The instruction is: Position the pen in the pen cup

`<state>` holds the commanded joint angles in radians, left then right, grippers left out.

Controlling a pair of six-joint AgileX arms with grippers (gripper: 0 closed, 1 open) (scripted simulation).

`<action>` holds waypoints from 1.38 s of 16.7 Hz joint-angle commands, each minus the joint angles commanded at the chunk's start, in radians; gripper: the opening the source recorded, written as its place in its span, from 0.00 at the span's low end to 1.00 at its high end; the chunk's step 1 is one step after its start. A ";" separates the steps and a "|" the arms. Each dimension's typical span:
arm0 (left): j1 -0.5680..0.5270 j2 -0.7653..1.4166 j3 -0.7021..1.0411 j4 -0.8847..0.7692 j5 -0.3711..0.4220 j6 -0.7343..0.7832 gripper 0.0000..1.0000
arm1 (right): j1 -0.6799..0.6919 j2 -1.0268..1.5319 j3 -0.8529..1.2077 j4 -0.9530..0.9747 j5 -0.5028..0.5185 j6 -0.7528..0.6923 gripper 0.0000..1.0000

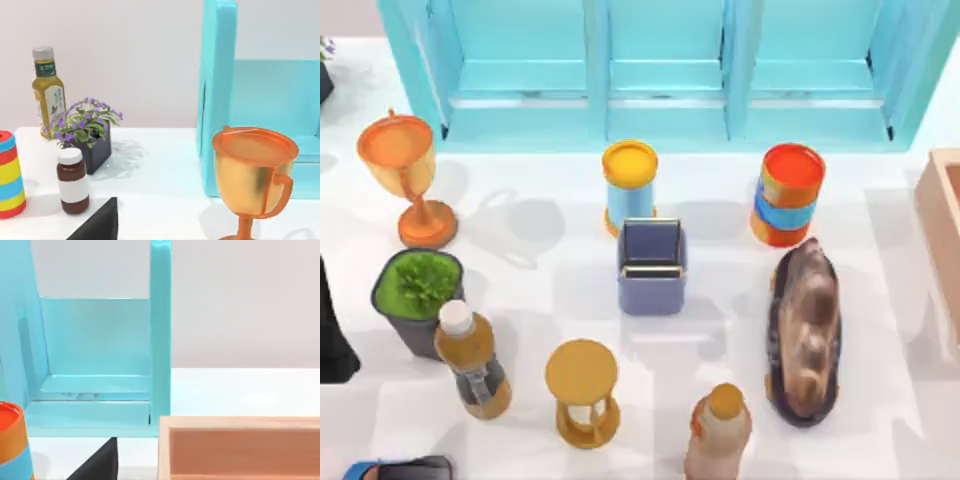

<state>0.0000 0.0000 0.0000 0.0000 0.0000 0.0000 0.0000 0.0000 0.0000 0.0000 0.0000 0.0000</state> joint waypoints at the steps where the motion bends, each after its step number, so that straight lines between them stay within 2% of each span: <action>1: 0.000 0.000 0.000 0.000 0.000 0.000 1.00 | 0.000 0.000 0.000 0.000 0.000 0.000 1.00; 5: 0.041 0.063 0.057 -0.029 0.016 -0.016 1.00 | 0.000 0.000 0.000 0.000 0.000 0.000 1.00; 9: 0.166 0.292 0.244 -0.125 0.081 -0.073 1.00 | 0.000 0.000 0.000 0.000 0.000 0.000 1.00; 20: 0.608 1.459 0.948 -0.509 0.395 -0.324 1.00 | 0.000 0.000 0.000 0.000 0.000 0.000 1.00; 23: 0.702 1.707 1.097 -0.595 0.469 -0.380 1.00 | 0.000 0.000 0.000 0.000 0.000 0.000 1.00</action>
<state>0.7020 1.7071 1.0970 -0.5954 0.4692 -0.3803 0.0000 0.0000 0.0000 0.0000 0.0000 0.0000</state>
